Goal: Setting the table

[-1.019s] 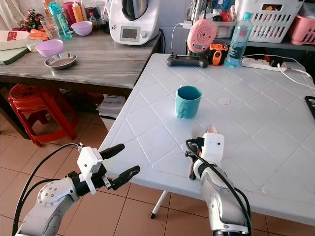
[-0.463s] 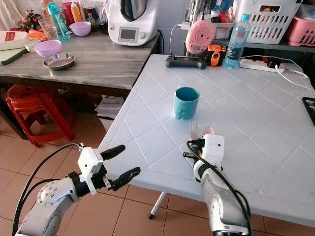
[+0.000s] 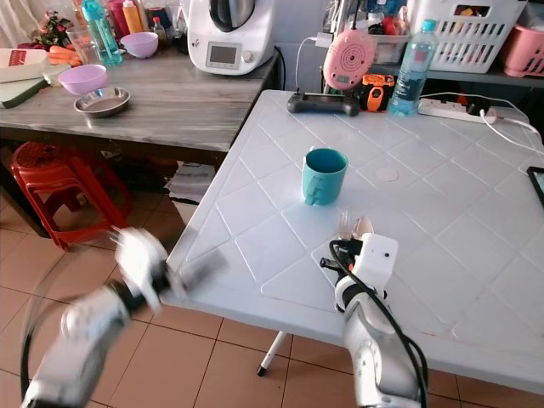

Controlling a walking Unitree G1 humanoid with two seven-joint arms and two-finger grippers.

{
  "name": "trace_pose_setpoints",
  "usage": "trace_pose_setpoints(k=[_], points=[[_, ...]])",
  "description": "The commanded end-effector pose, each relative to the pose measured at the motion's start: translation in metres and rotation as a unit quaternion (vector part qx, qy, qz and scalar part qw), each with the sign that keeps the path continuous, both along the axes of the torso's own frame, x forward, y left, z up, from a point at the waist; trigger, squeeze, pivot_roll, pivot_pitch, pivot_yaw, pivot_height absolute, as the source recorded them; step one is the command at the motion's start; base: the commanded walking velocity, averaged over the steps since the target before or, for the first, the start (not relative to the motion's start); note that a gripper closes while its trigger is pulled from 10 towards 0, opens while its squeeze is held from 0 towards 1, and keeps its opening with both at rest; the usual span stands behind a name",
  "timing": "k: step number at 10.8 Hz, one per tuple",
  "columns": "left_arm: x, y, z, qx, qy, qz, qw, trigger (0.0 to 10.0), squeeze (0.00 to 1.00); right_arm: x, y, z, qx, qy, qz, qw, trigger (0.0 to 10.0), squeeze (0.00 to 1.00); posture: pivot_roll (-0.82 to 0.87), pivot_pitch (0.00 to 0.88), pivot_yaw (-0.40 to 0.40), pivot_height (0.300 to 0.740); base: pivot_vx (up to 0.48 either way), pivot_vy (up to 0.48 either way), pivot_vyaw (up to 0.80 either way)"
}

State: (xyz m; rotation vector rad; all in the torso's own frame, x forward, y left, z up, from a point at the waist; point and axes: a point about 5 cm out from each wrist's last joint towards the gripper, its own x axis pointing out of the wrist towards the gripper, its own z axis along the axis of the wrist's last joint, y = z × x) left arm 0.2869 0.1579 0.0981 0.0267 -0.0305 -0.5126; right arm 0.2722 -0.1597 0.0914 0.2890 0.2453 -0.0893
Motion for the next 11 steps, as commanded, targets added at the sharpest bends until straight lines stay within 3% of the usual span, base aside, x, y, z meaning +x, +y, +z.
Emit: trace_pose_setpoints(k=[1, 2, 3, 11], points=[[0.007, 0.012, -0.003, 0.005, 0.01, 0.058, 0.998, 10.0, 0.0, 0.0, 0.004, 0.015, -0.002, -0.044, -0.004, 0.999, 0.0, 0.0, -0.05, 0.012, 0.038, 0.74, 0.0, 0.0, 0.0], [0.01, 0.014, -0.002, -0.005, 0.009, 0.073, 0.997, 10.0, 0.0, -0.001, 0.007, 0.018, -0.006, -0.059, 0.0, 0.998, 7.4, 0.0, -0.05, 0.008, 0.039, 0.74, 0.0, 0.0, 0.0], [0.012, 0.013, -0.002, -0.021, 0.01, 0.08, 0.996, 10.0, 0.0, -0.003, 0.01, 0.019, -0.011, -0.07, 0.002, 0.997, 10.0, 0.0, -0.05, 0.003, 0.04, 0.74, 0.0, 0.0, 0.0], [0.016, 0.004, -0.003, -0.041, 0.002, 0.07, 0.997, 10.0, 0.0, -0.001, 0.012, 0.022, -0.017, -0.087, -0.01, 0.996, 10.0, 0.0, -0.05, 0.003, 0.04, 0.74, 0.0, 0.311, -0.47]])
